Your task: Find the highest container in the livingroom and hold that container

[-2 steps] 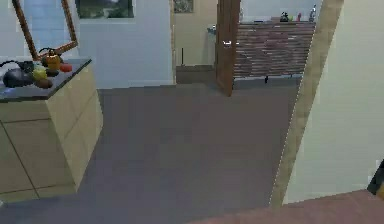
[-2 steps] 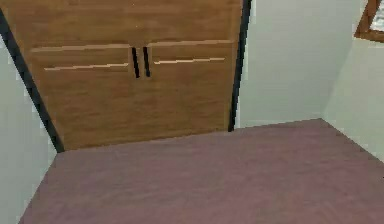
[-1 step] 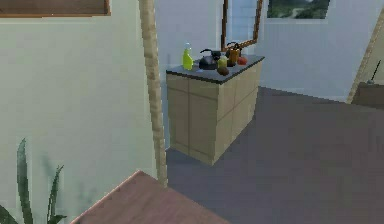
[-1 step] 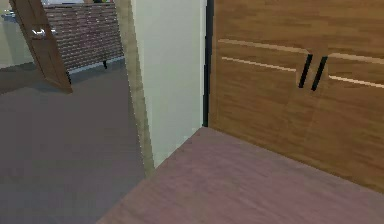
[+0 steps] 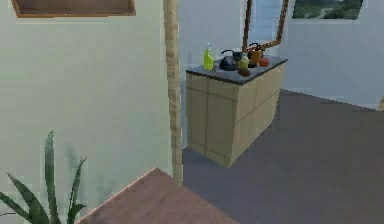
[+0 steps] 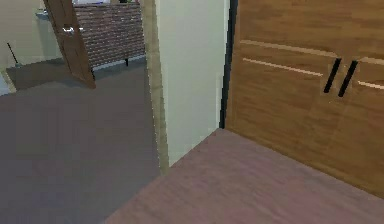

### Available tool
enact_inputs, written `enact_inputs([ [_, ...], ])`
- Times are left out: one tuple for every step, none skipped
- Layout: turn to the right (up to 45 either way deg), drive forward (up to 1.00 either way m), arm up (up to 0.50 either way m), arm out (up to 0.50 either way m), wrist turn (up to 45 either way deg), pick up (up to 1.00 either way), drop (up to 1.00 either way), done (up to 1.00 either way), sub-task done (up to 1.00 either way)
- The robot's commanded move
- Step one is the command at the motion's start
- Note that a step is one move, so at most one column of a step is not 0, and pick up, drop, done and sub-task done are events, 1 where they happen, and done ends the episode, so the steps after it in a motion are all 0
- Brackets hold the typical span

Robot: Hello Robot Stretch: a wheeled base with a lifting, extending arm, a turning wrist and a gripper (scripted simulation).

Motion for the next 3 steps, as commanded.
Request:
enact_inputs([
  [-3.0,0.0,0.0,0.0,0.0,0.0,0.0,0.0,0.0],
  [15.0,0.0,0.0,0.0,0.0,0.0,0.0,0.0,0.0],
  [0.0,0.25,0.0,0.0,0.0,0.0,0.0,0.0,0.0],
])
